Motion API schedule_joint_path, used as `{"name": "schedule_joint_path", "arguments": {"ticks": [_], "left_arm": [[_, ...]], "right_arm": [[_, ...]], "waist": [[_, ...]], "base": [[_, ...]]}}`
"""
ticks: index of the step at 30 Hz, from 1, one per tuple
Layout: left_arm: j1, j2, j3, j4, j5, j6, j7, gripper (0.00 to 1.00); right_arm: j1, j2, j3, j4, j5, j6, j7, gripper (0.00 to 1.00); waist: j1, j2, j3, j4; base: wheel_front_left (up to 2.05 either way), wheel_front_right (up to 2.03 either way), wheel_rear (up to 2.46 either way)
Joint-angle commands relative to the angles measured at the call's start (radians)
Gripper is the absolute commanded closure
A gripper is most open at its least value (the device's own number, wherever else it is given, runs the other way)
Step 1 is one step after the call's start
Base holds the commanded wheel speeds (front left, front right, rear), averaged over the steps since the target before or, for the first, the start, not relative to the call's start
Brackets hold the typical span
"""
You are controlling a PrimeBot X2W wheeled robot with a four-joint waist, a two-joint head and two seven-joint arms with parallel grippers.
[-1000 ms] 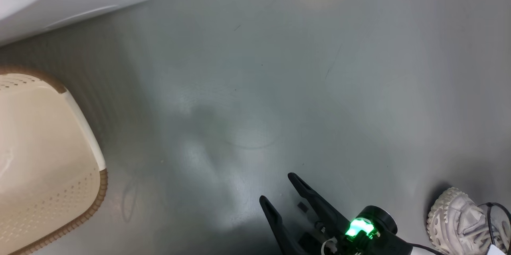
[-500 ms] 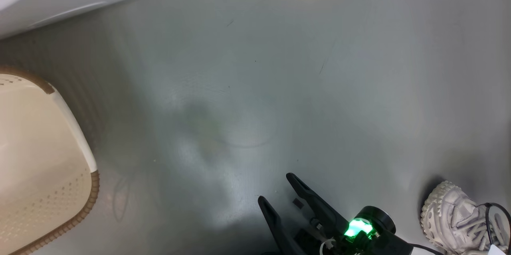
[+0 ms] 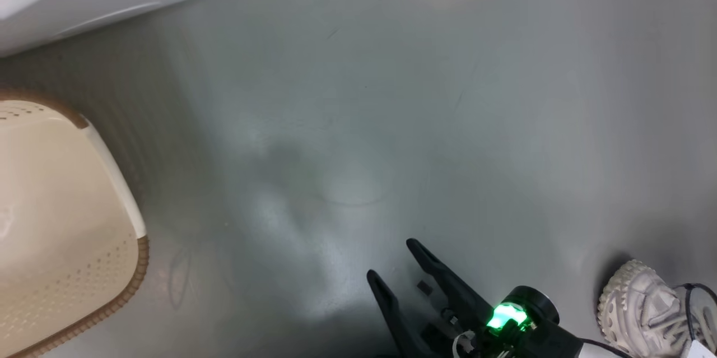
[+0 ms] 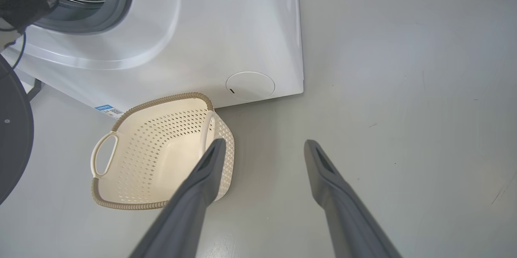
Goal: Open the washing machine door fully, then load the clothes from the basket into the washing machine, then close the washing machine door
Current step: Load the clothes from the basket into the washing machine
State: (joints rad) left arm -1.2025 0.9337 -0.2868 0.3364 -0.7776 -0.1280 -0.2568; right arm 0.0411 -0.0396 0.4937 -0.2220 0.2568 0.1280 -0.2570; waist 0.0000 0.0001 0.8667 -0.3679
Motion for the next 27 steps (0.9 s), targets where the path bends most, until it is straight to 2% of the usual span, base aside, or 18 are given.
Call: {"name": "schedule_joint_path", "arguments": {"ticks": [1,9,15,27], "left_arm": [[0.029,0.066,0.014,-0.006,-0.003,-0.003,0.001,0.0],[0.026,0.027,-0.053,0.044,-0.053,-0.003,0.077,0.0],[0.03,-0.014,-0.087,0.051,-0.061,-0.003,0.069,0.0],[0.073,-0.137,-0.137,0.028,-0.068,0.003,0.031,0.0]], "right_arm": [[0.016,-0.011,0.013,-0.012,0.008,0.003,-0.005,0.0],[-0.009,-0.011,-0.01,0.004,0.006,0.003,-0.005,0.0],[-0.032,-0.011,-0.033,0.024,0.006,0.003,-0.005,0.0],[-0.087,-0.011,-0.077,0.08,0.018,0.003,-0.005,0.0]], "waist": [[0.0,-0.0001,-0.006,0.009],[0.0,-0.0001,-0.029,0.05],[0.0,-0.0001,-0.061,0.085],[0.0,-0.0001,-0.149,0.162]], "base": [[0.0,0.0,0.0],[0.0,0.0,0.0],[0.0,0.0,0.0],[0.0,0.0,0.0]]}}
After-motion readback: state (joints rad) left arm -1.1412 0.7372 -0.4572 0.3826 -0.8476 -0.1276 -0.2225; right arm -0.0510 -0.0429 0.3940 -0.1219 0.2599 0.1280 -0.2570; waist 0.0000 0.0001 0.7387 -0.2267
